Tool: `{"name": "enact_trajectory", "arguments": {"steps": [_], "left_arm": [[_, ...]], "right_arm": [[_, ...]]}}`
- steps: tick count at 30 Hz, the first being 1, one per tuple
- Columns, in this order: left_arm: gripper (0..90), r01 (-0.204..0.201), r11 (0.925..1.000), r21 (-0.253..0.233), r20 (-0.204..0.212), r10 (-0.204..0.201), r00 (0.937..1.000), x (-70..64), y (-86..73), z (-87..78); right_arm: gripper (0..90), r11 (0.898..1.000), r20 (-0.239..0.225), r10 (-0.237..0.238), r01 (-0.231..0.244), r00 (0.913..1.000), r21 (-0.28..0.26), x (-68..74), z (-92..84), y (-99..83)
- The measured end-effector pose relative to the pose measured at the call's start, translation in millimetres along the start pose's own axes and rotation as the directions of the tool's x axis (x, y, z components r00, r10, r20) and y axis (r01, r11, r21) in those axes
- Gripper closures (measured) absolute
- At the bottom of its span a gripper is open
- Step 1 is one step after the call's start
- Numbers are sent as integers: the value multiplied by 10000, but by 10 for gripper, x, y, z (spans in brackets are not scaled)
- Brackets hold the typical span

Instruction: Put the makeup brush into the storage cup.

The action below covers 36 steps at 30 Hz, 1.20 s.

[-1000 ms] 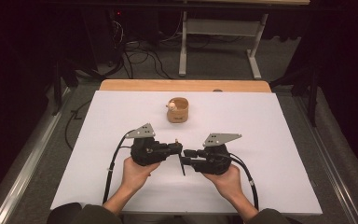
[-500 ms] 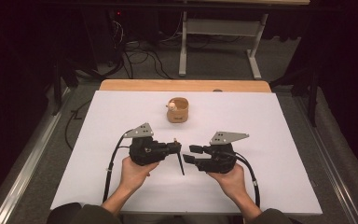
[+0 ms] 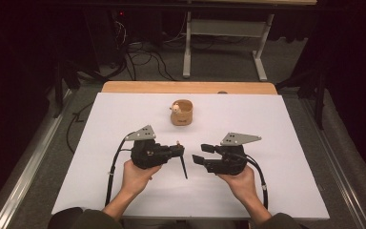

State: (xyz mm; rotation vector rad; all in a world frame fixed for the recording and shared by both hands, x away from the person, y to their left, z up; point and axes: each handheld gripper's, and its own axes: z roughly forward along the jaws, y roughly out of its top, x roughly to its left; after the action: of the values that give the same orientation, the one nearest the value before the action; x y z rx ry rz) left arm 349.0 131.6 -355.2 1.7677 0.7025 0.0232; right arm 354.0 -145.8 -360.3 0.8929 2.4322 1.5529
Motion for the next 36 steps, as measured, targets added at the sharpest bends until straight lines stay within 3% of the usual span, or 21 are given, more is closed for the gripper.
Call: {"name": "enact_trajectory", "arguments": {"steps": [5,11,15,23,36], "left_arm": [[836,-35,10000,5,-21,35,10000,1,4,-9],[836,-67,10000,-12,-27,67,10000,-5,6,-24],[836,-28,10000,-67,-41,27,10000,-5,13,-25],[836,-95,10000,-24,-94,95,9999,-8,14,-44],[836,-108,9999,-73,-173,106,9998,10,30,-83]], "right_arm": [[447,9995,389,-280,286,9988,-159,-41,-64,-20],[423,9992,617,-265,282,9977,-267,-102,-152,-36],[410,9994,1038,-134,165,9945,-291,-176,-223,-71],[391,9972,1965,278,-136,9801,-730,-377,-426,-139],[389,9938,2640,650,-386,9623,-1039,-603,-629,-350]]}}
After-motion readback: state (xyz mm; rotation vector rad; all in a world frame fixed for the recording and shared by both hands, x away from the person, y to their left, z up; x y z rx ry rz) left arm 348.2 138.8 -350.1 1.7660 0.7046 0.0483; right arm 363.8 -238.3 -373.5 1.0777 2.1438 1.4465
